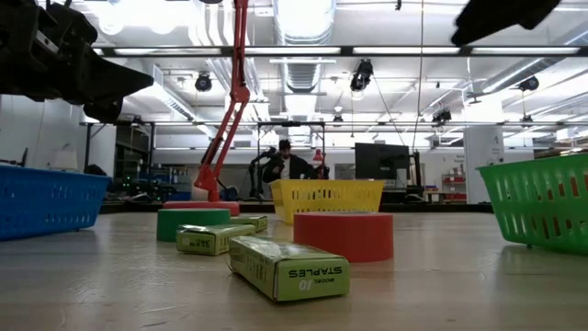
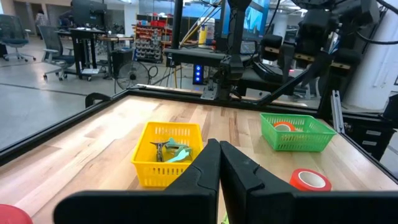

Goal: Pick and place Stapler, Stapler remover, tape
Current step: Put the red tape into the green bin

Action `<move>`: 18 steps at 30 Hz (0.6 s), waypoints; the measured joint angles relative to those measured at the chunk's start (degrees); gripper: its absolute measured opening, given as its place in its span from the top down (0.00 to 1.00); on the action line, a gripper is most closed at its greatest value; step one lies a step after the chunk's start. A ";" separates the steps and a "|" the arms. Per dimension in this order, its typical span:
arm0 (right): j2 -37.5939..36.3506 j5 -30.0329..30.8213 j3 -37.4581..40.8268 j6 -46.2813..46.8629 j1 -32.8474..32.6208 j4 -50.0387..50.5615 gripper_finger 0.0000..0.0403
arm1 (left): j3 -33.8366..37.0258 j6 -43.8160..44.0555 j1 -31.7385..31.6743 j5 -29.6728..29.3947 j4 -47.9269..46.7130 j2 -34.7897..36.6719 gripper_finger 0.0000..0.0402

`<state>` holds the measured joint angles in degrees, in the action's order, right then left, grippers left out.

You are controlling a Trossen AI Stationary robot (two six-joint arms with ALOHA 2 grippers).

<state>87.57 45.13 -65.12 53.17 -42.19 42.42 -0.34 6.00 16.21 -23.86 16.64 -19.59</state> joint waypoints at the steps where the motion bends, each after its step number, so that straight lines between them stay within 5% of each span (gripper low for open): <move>1: 0.00 -0.15 0.04 -1.63 0.68 -0.95 0.64 | 0.00 0.02 0.02 -0.01 0.00 0.00 0.98; 9: -0.07 -0.44 0.26 -13.78 5.28 -7.71 0.64 | 0.00 0.00 0.00 0.00 -0.02 0.00 0.98; 18: -0.07 -0.57 0.19 -17.42 9.04 -10.26 0.64 | 0.00 0.00 0.02 0.00 0.00 0.00 0.98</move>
<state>87.50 44.56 -64.93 35.75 -33.15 32.16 -0.34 6.00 16.22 -23.86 16.64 -19.59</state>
